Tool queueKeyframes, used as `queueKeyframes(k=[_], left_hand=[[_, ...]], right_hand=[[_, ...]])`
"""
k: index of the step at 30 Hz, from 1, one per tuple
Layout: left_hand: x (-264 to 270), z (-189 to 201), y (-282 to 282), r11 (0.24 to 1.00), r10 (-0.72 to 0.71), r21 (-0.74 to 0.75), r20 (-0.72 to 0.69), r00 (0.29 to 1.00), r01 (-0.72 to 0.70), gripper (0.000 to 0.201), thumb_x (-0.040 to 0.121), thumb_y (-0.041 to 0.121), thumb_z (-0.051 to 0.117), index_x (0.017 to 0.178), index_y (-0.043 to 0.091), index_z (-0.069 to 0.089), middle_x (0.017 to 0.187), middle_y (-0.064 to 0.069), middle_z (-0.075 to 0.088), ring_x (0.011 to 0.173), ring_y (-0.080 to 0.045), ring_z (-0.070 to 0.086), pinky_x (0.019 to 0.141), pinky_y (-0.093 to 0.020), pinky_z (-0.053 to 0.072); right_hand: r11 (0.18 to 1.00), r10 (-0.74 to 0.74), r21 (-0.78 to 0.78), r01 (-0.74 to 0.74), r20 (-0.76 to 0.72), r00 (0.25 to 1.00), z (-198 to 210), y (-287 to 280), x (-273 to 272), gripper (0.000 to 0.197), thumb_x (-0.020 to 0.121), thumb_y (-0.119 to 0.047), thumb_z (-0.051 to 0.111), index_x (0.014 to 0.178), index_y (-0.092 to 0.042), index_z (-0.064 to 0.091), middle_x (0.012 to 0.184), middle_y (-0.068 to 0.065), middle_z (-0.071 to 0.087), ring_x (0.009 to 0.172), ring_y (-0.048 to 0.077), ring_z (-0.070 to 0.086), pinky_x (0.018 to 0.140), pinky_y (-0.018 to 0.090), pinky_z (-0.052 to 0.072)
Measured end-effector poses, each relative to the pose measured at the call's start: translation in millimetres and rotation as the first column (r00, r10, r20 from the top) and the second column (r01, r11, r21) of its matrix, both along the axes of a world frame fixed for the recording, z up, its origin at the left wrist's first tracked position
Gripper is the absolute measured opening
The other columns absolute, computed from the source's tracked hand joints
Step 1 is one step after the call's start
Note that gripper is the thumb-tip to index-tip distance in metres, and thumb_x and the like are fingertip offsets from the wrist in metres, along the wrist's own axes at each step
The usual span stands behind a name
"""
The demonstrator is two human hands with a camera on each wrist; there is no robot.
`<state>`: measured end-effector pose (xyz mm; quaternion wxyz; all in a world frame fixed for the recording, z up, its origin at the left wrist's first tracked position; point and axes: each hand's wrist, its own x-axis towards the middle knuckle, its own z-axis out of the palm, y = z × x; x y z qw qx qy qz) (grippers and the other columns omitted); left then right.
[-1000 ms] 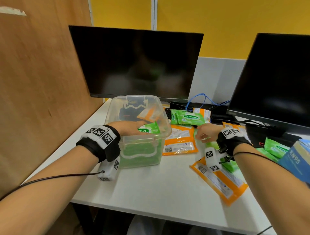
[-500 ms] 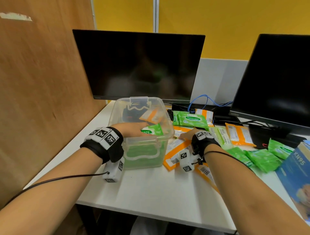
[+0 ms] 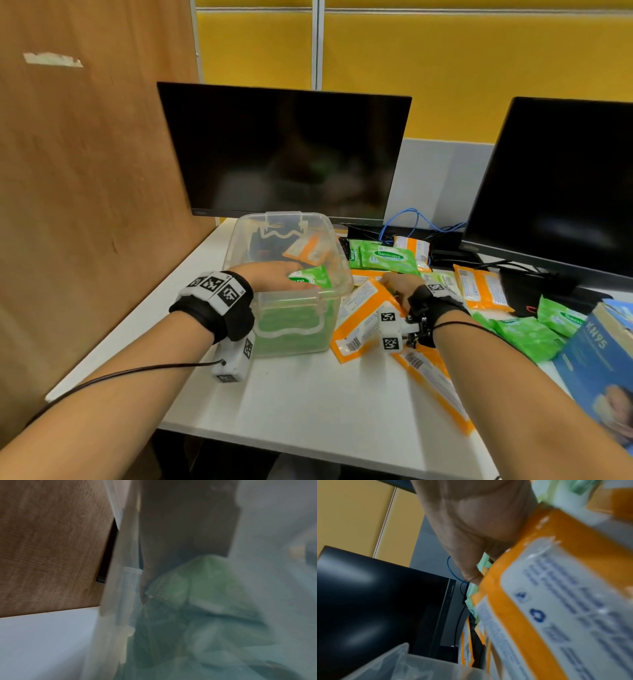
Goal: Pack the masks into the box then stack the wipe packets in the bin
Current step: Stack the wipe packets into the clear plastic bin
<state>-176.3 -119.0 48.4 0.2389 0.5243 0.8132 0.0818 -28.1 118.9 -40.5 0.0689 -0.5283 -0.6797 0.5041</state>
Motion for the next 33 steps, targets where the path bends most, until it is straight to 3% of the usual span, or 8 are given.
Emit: queueKeyframes(k=[4,8,11,15,20,24,27,33], left_hand=[[-0.3,-0.5,-1.7,0.999,0.022,0.033,0.030,0.999,-0.023,0.059,0.091,0.056,0.045,0.141,0.024,0.041,0.148,0.002,0.041,0.134,-0.015,0.038,0.105,-0.024,0.025],[1.5,1.1,-1.6,0.999,0.021,0.023,0.022,1.000,-0.022,0.056,0.093,0.052,0.045,0.140,0.021,0.042,0.147,0.003,0.041,0.133,-0.014,0.038,0.098,-0.019,0.024],[0.9,1.5,-2.4,0.999,0.032,0.015,0.012,0.999,-0.032,0.062,0.092,0.058,0.041,0.141,0.020,0.042,0.148,0.004,0.040,0.134,-0.015,0.038,0.107,-0.024,0.025],[-4.5,-0.8,-1.0,0.994,0.078,0.070,0.016,0.997,-0.079,0.078,0.086,0.075,0.027,0.137,0.020,0.050,0.141,0.007,0.046,0.126,-0.015,0.045,0.109,-0.031,0.030],[-16.4,-10.2,5.4,0.991,0.080,0.103,0.039,0.996,-0.083,0.098,0.072,0.089,0.017,0.141,0.026,0.045,0.148,-0.002,0.043,0.132,-0.022,0.042,0.113,-0.040,0.029],[-9.1,-5.9,2.1,0.995,0.075,0.069,0.037,0.997,-0.077,0.067,0.093,0.063,0.023,0.143,0.022,0.043,0.149,-0.002,0.041,0.133,-0.021,0.041,0.111,-0.035,0.028],[-7.4,-4.9,2.5,0.997,0.072,0.019,-0.004,0.997,-0.072,0.061,0.097,0.054,0.031,0.135,0.009,0.049,0.143,-0.011,0.046,0.130,-0.025,0.043,0.107,-0.033,0.030],[-10.7,-6.6,2.8,0.999,0.041,-0.007,-0.017,0.999,-0.041,0.056,0.095,0.056,0.036,0.123,0.011,0.056,0.136,-0.010,0.050,0.123,-0.023,0.047,0.099,-0.031,0.033]], right_hand=[[0.996,-0.068,-0.060,0.063,-0.074,0.995,15.0,4.5,7.5,0.029,0.088,-0.029,0.064,0.105,-0.007,0.057,0.093,0.014,0.067,0.084,0.031,0.063,0.077,0.039,0.055],[0.988,-0.080,-0.151,0.036,-0.298,0.951,31.6,-2.1,16.9,0.006,0.093,-0.005,0.054,0.090,-0.011,0.054,0.052,-0.005,0.068,0.079,0.019,0.063,0.059,0.024,0.057],[0.974,0.016,0.226,0.009,-0.105,0.994,43.7,-4.8,14.6,0.016,0.098,-0.017,0.046,0.089,-0.011,0.057,0.068,0.000,0.069,0.077,0.021,0.063,0.069,0.025,0.053],[0.943,-0.090,0.276,0.185,-0.323,0.942,80.6,10.2,10.4,0.028,0.088,-0.006,0.059,0.113,0.003,0.065,0.065,0.000,0.059,0.063,0.017,0.059,0.066,0.028,0.053],[0.883,0.254,0.404,-0.239,0.017,0.967,115.2,-21.9,0.2,0.024,0.085,-0.001,0.060,0.108,-0.004,0.067,0.086,0.007,0.065,0.073,0.020,0.063,0.067,0.031,0.056],[0.673,0.540,0.149,-0.724,0.570,0.619,86.1,-54.1,-9.3,0.039,0.091,-0.010,0.060,0.129,-0.017,0.057,0.115,-0.002,0.056,0.106,0.022,0.062,0.075,0.025,0.052],[0.576,0.529,0.138,-0.806,0.689,0.496,51.8,-55.5,-27.6,0.052,0.086,-0.013,0.066,0.136,-0.023,0.053,0.136,-0.002,0.050,0.127,0.022,0.049,0.086,0.025,0.042],[0.529,0.406,0.348,-0.774,0.697,0.591,6.3,-46.7,-33.6,0.087,0.073,-0.019,0.071,0.145,-0.039,0.027,0.133,0.003,0.054,0.111,0.030,0.058,0.081,0.036,0.051]])
